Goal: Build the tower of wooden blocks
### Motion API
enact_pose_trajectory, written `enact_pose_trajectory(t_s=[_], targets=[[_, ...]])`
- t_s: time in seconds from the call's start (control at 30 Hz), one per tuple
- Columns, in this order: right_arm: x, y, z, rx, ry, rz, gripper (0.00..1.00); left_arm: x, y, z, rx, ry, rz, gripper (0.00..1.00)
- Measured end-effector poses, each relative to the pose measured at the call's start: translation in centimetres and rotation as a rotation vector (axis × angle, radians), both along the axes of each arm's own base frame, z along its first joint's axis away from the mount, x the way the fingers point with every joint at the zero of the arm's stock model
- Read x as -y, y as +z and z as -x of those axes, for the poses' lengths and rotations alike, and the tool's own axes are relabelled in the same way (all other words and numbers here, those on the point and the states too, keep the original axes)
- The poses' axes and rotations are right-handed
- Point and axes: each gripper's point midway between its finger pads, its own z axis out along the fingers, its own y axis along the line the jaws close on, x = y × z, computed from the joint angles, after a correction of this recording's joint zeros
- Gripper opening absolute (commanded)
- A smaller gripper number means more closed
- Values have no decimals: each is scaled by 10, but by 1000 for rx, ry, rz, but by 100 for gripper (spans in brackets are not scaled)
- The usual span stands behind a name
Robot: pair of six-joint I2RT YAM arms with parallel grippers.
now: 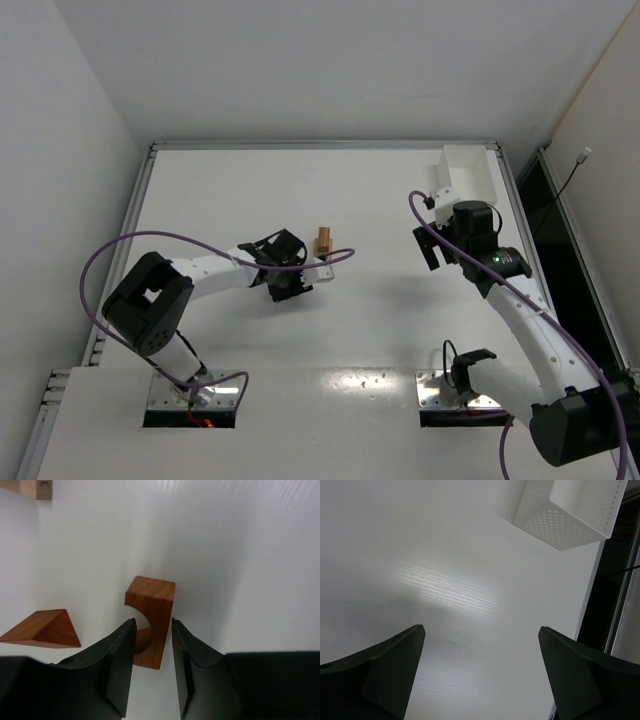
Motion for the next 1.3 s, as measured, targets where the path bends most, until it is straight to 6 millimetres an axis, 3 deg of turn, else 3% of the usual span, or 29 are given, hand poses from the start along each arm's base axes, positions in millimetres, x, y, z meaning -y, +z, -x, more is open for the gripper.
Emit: enact_pose_trajectory(t_s=[0.13, 0.17, 0.43, 0.63, 0.77, 0.97, 1.23, 1.3], targets=[[0, 0, 0, 0, 0, 0, 94, -1, -9, 4, -38, -3, -18, 12], [0, 0, 0, 0, 1, 0, 94, 0, -9, 4, -41, 0, -14, 1], [-2, 0, 0, -2, 7, -6, 94, 5, 0, 4, -120, 71, 47, 0], [-6, -2, 1, -11, 19, -31, 93, 29, 49, 1, -330, 255, 379, 0], [-11, -3, 2, -16, 29, -58, 93, 46, 73, 13, -547, 359, 612, 0], [-15, -5, 4, -28, 39, -74, 93, 55, 53, 54, -941, 511, 726, 0], [-16, -7, 7, -41, 44, -77, 93, 45, 28, 29, -1077, 658, 787, 0], [-15, -8, 7, -44, 43, -76, 93, 41, 19, 21, -1081, 673, 790, 4]])
